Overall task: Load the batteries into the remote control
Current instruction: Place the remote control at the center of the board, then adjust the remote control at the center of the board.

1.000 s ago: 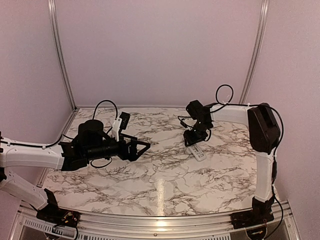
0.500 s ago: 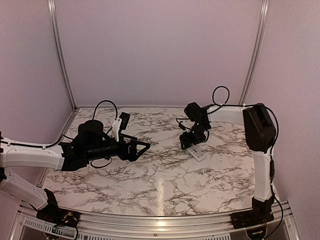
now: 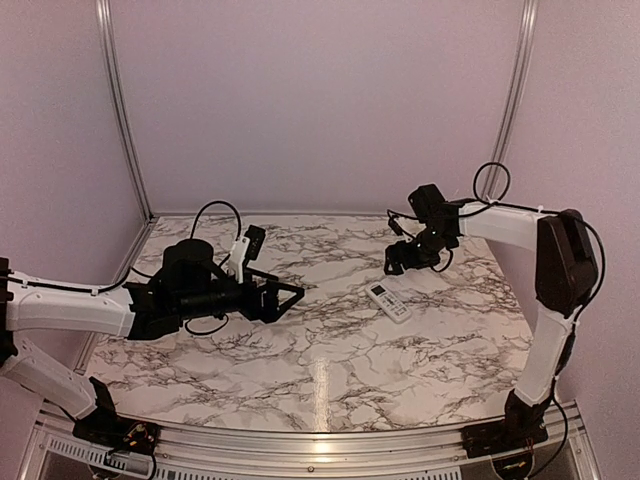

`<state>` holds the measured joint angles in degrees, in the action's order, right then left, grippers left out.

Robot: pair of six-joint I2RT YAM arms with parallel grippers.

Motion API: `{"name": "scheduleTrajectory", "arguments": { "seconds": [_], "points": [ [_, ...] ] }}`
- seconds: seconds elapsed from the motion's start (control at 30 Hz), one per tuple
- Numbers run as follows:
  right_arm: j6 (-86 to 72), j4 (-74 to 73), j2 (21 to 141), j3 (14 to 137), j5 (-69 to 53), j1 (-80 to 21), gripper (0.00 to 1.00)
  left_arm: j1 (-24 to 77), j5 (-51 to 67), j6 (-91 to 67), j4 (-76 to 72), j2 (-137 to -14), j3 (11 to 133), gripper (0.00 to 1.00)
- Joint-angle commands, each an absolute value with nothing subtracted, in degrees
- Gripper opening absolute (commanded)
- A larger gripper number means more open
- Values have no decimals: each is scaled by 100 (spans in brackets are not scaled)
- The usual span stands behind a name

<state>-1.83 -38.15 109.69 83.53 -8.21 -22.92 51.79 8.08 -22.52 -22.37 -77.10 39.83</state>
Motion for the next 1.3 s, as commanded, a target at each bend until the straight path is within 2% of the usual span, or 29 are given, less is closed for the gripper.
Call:
{"name": "scheduleTrajectory", "arguments": {
  "seconds": [0.0, 0.1, 0.5, 1.27],
  "points": [
    [-103, -3498, 10740, 7892, -250, -1959, 83, 5142, 896, -2179, -2132, -7837, 4283, 99],
    [-66, -3453, 10764, 7675, 257, -1923, 83, 5143, 911, -2173, -2089, -7864, 4336, 99],
    [-18, -3367, 10948, 7220, 654, -1983, 82, 5146, 931, -2162, -2030, -7874, 4412, 99],
    [-194, -3062, 10623, 6676, -264, -2636, 82, 5146, 994, -2154, -2046, -7829, 4386, 99]
  ]
}}
